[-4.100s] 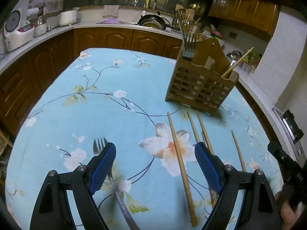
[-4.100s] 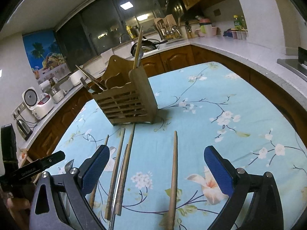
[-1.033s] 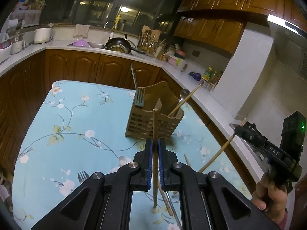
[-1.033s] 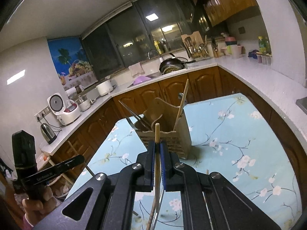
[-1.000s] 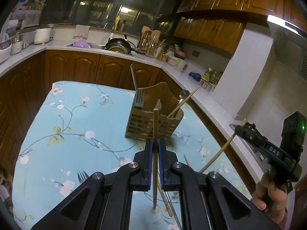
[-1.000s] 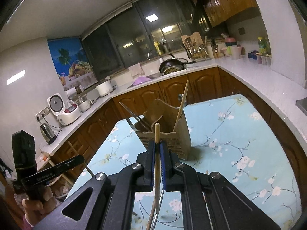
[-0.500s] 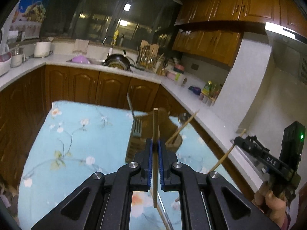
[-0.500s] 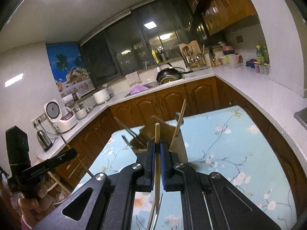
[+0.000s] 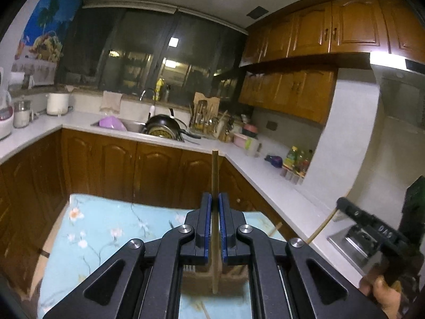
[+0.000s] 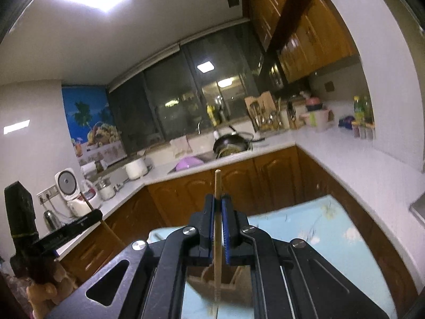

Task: Organize utensils
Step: 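Lift both wooden chopsticks and lower them into the wooden holder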

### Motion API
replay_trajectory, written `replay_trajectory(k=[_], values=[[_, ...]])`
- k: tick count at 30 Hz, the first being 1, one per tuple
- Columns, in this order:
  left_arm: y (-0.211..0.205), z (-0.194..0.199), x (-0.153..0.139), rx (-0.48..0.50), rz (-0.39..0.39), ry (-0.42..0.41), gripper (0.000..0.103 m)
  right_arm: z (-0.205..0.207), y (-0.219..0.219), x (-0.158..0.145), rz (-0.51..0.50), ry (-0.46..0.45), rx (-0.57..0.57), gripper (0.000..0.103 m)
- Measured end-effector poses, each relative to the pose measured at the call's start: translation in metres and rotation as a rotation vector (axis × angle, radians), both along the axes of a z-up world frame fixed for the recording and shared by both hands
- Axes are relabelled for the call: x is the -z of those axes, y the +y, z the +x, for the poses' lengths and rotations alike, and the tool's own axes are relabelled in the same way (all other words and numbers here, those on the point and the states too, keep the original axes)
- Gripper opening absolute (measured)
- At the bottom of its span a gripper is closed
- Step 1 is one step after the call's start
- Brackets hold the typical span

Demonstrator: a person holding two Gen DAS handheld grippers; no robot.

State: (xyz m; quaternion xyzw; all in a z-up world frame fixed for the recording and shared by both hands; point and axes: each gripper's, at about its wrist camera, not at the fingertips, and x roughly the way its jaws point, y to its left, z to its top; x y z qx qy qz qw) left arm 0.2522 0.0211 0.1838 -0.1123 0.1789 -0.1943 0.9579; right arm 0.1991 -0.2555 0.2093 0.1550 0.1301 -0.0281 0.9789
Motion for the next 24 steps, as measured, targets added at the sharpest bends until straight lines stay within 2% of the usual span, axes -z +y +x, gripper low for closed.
replay_trajectory(k=[4, 8, 11, 14, 20, 24], values=[[-0.01, 0.028, 0.012, -0.03, 0.0, -0.007, 0.004, 0.021, -0.004, -0.003, -0.021, -0.019, 0.029, 0.005], [-0.019, 0.048, 0.029, -0.075, -0.011, -0.011, 0.004, 0.037, -0.005, 0.009, -0.033, -0.014, 0.043, 0.005], [-0.033, 0.06, 0.051, -0.103, -0.003, 0.007, 0.004, 0.045, -0.003, 0.026, -0.037, 0.002, 0.052, 0.005], [-0.046, 0.067, 0.069, -0.085, -0.006, 0.025, 0.004, 0.052, -0.002, 0.047, -0.036, 0.032, 0.059, 0.005], [-0.064, 0.082, 0.103, -0.078, 0.044, 0.083, 0.004, 0.059, -0.003, 0.092, 0.004, 0.111, 0.053, 0.006], [-0.065, 0.101, 0.113, -0.072, 0.046, 0.136, 0.005, 0.06, -0.009, 0.105, 0.023, 0.143, 0.06, 0.006]])
